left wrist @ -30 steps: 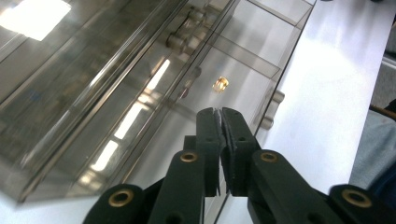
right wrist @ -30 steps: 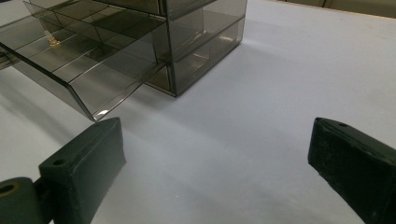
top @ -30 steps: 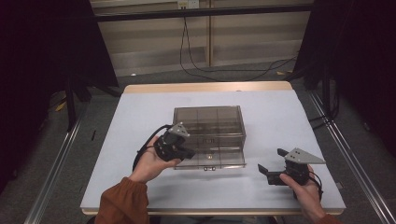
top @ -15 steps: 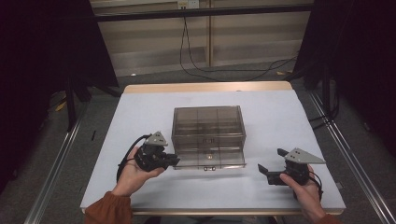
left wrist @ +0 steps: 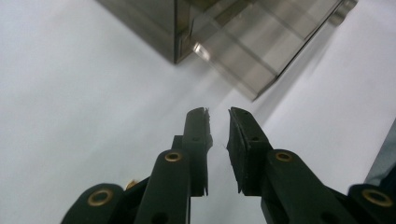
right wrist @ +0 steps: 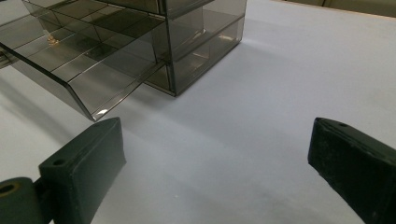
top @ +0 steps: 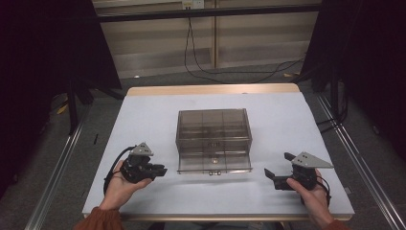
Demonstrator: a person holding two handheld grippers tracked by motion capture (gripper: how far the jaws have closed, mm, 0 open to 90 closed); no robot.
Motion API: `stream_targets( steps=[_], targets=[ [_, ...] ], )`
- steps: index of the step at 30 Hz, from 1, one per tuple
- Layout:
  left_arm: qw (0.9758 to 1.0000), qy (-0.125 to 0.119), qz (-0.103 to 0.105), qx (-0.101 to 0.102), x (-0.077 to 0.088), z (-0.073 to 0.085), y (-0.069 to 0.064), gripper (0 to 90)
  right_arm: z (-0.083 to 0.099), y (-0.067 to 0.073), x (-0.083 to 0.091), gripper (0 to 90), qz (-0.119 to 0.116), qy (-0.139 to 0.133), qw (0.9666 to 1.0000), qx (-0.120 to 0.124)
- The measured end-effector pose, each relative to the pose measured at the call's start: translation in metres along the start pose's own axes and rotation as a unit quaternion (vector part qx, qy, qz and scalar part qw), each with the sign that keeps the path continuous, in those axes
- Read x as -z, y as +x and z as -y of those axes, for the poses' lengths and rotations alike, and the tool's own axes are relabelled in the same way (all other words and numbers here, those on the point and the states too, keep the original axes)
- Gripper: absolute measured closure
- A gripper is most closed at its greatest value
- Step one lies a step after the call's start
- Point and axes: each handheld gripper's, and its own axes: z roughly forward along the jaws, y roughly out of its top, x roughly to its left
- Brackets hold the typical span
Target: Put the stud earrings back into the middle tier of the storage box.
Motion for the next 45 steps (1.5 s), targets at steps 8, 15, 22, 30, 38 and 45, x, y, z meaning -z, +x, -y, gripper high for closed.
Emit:
stream_targets(
  steps=[8, 15, 22, 30, 38, 45],
  targets=[
    [0.9994, 0.03, -0.015, -0.001, 0.007, 0.007, 0.011, 79.4, 0.0, 0.0, 0.0, 3.1, 0.002, 0.001, 1.0, 0.0],
    [0.9983, 0.052, -0.026, 0.009, 0.005, 0.008, 0.024, 79.5, 0.0, 0.001, -0.001, 3.1, 0.001, 0.001, 1.0, 0.001],
    [0.9965, 0.078, -0.031, -0.001, 0.002, 0.013, 0.031, 77.9, 0.0, 0.001, 0.0, 3.1, 0.001, 0.001, 1.0, 0.001],
    [0.9932, 0.11, -0.033, -0.016, -0.007, 0.009, 0.03, 77.4, 0.0, 0.001, 0.0, 3.1, 0.002, 0.002, 1.0, 0.001],
    [0.9891, 0.143, -0.032, -0.018, -0.017, 0.006, 0.033, 78.4, 0.0, 0.001, 0.0, 3.1, 0.0, 0.002, 1.0, 0.001],
    [0.9866, 0.161, -0.03, -0.001, -0.019, 0.001, 0.039, 85.0, 0.0, 0.0, 0.0, 3.1, -0.001, 0.003, 1.0, 0.001]
  ],
)
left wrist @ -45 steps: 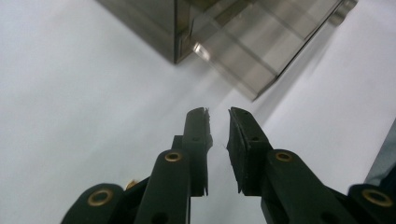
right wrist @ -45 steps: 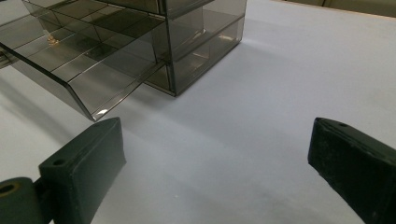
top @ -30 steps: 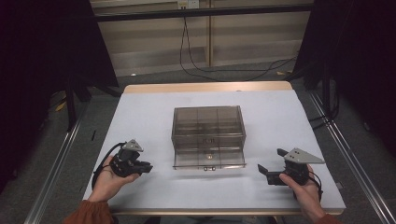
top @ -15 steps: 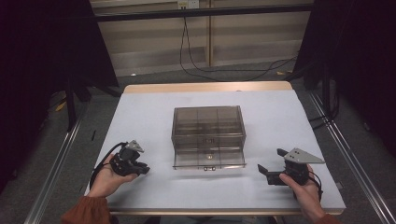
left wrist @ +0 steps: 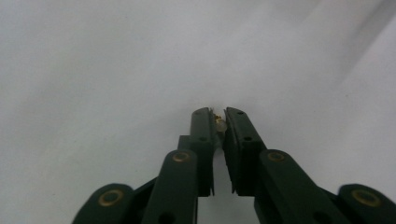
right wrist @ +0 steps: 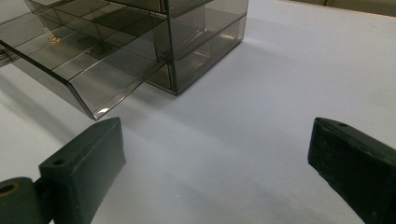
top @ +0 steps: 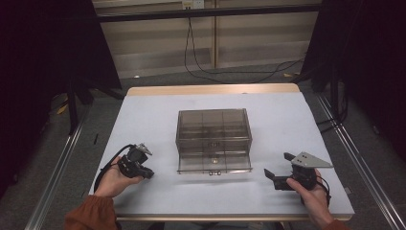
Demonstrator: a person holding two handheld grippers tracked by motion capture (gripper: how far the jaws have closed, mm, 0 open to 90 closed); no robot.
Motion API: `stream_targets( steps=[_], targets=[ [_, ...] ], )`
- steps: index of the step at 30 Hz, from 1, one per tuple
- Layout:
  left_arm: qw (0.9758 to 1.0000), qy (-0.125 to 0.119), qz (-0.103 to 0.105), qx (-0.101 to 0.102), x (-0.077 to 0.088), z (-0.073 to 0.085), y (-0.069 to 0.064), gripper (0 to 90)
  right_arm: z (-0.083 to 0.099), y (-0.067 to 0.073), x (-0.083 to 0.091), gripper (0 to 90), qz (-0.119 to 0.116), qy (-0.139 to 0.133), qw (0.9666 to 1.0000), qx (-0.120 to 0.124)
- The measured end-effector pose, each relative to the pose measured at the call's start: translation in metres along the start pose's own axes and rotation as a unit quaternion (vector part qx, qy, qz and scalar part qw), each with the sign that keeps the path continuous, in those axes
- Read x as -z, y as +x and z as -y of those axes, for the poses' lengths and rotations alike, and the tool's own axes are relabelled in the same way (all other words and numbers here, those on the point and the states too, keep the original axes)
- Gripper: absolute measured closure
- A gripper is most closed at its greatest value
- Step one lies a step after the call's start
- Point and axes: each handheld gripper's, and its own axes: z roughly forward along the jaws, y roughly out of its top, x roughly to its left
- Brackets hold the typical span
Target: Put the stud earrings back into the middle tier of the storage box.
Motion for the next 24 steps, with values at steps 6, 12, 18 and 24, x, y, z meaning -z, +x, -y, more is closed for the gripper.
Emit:
stream_targets(
  steps=[6, 12, 18, 24],
  targets=[
    [0.9993, -0.027, 0.003, 0.026, 0.0, 0.007, 0.0, 86.1, 0.0, 0.0, 0.0, 3.2, -0.001, -0.001, 1.0, 0.004],
    [0.9963, -0.078, 0.009, 0.036, 0.003, 0.018, 0.001, 86.1, 0.0, 0.0, 0.0, 3.1, 0.0, -0.002, 1.0, 0.002],
    [0.9916, -0.118, 0.022, 0.048, 0.008, 0.027, -0.003, 86.1, 0.0, 0.0, 0.0, 3.1, 0.0, 0.0, 1.0, 0.001],
    [0.9872, -0.15, 0.029, 0.046, 0.015, 0.028, -0.009, 86.1, 0.0, 0.0, 0.0, 3.1, 0.0, -0.001, 1.0, 0.001]
  ],
)
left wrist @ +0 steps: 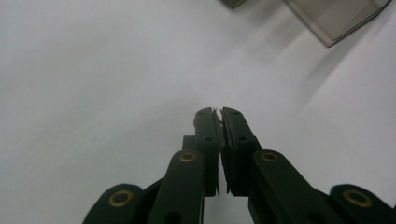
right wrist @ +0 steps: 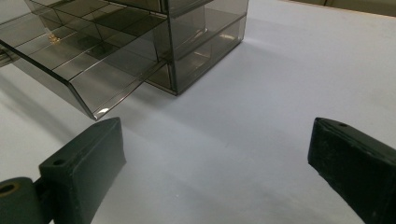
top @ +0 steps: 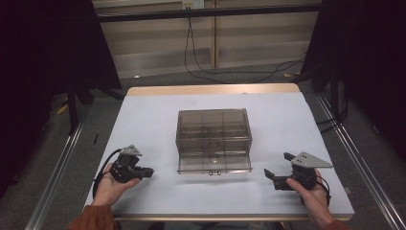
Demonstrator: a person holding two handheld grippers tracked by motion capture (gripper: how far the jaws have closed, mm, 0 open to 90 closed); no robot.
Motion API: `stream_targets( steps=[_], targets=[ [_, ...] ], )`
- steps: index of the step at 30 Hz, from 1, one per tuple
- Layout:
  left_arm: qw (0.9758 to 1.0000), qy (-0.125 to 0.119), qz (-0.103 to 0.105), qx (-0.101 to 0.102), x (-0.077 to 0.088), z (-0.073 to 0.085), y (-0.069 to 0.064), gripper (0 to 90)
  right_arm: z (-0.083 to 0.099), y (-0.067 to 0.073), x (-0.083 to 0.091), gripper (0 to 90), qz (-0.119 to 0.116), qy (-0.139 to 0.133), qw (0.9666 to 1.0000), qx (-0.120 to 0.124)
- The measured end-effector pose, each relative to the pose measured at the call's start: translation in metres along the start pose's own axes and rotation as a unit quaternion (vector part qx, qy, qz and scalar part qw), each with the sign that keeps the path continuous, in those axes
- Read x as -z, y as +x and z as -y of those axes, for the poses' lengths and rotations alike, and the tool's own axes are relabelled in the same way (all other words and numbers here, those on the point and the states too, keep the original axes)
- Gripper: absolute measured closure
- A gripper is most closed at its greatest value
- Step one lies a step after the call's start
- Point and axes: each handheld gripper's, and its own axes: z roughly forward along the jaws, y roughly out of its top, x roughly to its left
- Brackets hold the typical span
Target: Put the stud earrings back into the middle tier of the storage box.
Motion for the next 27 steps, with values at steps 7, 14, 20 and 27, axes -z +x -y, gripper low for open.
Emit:
stream_targets(
  steps=[7, 14, 20, 27],
  targets=[
    [0.9984, -0.055, 0.01, -0.007, 0.012, -0.006, -0.013, 86.1, 0.0, 0.0, 0.0, 3.0, 0.0, 0.001, 1.0, -0.002],
    [0.9966, -0.081, 0.014, -0.009, 0.015, -0.014, -0.02, 86.1, 0.0, -0.001, 0.0, 2.9, -0.002, -0.001, 1.0, -0.001],
    [0.9948, -0.098, 0.021, -0.018, 0.019, -0.024, -0.027, 86.0, 0.0, -0.001, 0.0, 2.9, -0.003, 0.0, 1.0, -0.002],
    [0.9938, -0.103, 0.027, -0.033, 0.02, -0.035, -0.036, 86.0, 0.0, -0.001, 0.0, 2.9, -0.002, -0.001, 1.0, -0.002]
  ],
)
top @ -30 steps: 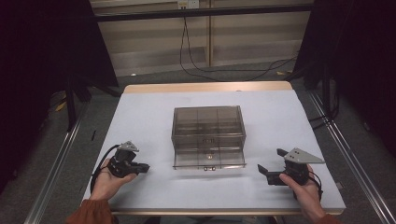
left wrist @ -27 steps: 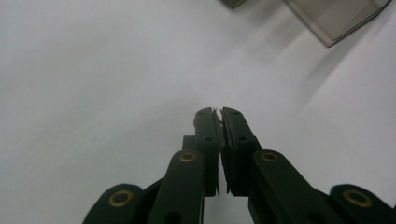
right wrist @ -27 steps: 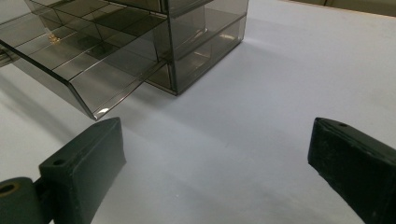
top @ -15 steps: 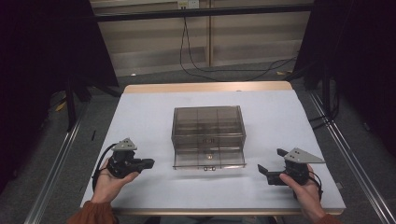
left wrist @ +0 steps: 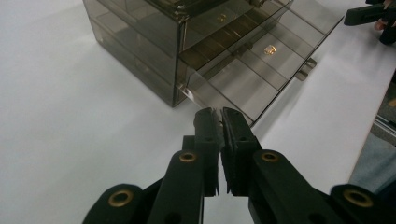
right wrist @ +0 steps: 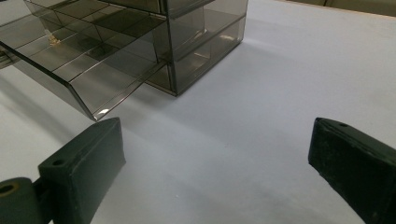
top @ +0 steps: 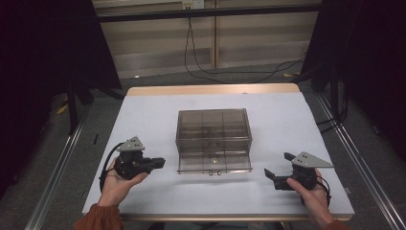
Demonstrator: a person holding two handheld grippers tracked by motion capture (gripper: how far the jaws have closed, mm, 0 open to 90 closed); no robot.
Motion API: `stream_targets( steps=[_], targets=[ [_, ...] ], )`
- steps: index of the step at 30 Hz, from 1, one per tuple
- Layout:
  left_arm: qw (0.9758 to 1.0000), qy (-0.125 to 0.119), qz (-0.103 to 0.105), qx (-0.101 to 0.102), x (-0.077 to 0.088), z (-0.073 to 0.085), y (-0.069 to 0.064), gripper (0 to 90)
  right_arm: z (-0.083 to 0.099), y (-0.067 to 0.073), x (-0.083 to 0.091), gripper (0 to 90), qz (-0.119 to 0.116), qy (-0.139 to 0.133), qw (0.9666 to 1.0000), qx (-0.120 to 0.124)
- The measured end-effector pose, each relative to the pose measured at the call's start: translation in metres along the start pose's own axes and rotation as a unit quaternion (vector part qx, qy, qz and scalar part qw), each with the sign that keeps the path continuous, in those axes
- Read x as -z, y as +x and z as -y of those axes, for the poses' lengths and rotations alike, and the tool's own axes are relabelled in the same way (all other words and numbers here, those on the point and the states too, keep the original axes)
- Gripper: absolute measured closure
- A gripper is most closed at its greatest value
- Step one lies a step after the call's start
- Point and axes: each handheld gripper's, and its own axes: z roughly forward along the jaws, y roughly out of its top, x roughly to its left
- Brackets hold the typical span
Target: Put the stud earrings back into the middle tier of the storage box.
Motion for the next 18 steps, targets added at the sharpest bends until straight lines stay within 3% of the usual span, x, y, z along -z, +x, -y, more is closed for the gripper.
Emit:
stream_targets(
  steps=[12, 18],
  targets=[
    [0.9994, -0.004, 0.014, -0.03, -0.01, -0.027, -0.014, 86.0, 0.0, 0.0, 0.0, 2.9, -0.001, 0.0, 1.0, 0.0],
    [0.9991, -0.002, 0.023, -0.035, -0.02, -0.038, -0.019, 86.0, 0.0, 0.0, 0.0, 2.9, -0.001, 0.001, 1.0, -0.001]
  ],
)
